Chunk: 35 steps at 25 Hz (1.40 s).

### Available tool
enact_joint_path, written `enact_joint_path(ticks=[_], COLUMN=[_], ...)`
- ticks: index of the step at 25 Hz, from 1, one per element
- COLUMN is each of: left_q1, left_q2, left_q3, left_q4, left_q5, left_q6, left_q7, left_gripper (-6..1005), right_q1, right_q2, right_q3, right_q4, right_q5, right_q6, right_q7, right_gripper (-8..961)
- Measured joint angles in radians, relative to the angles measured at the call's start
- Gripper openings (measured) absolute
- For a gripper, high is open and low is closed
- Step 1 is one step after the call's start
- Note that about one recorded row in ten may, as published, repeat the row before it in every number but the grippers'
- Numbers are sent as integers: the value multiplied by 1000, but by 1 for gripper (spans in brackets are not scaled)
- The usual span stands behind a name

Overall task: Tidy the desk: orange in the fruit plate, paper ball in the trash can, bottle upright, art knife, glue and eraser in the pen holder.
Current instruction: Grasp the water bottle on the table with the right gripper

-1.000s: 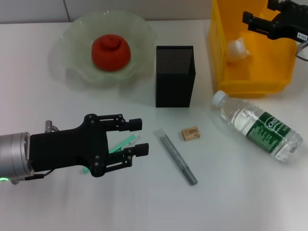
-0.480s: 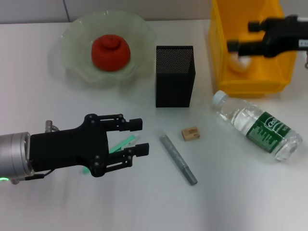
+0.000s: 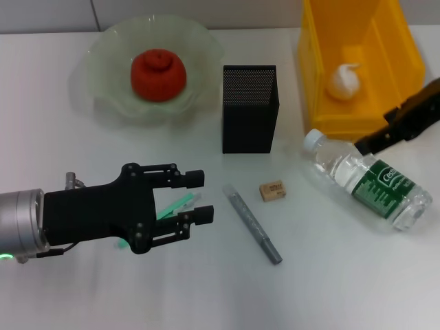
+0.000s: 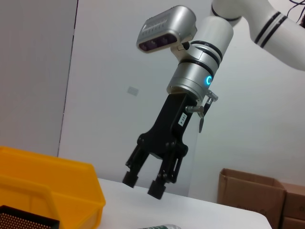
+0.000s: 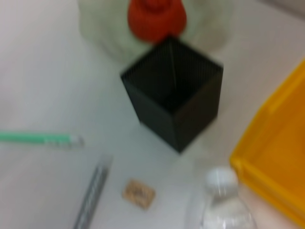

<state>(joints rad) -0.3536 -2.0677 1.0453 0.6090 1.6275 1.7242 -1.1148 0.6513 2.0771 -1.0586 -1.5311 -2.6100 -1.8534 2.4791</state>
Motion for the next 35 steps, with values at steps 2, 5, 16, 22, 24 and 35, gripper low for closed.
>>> enact_joint_path(ticks=[2, 5, 16, 22, 24, 35], left_q1=[0, 2, 5, 2, 0, -1], left_q2=[0, 0, 0, 0, 0, -2], left_q3=[1, 3, 2, 4, 4, 4], left_q4=[0, 0, 0, 0, 0, 0], left_q5=[0, 0, 0, 0, 0, 0], left_q6=[-1, -2, -2, -6, -6, -11], left_q7=[0, 0, 1, 1, 1, 1], left_gripper=[526, 526, 526, 526, 526, 526], right_q1=[10, 17, 35, 42, 44, 79], right_q2=[0, 0, 2, 4, 4, 7], right_q3=[-28, -67, -157, -179, -182, -230], right_q4=[4, 11, 57, 120, 138, 302], right_q5=[-38, -88, -214, -232, -232, -228], right_q6=[-19, -30, -35, 1, 16, 121], right_q7=[28, 61, 106, 108, 108, 110], right_gripper=[824, 824, 823, 823, 824, 824])
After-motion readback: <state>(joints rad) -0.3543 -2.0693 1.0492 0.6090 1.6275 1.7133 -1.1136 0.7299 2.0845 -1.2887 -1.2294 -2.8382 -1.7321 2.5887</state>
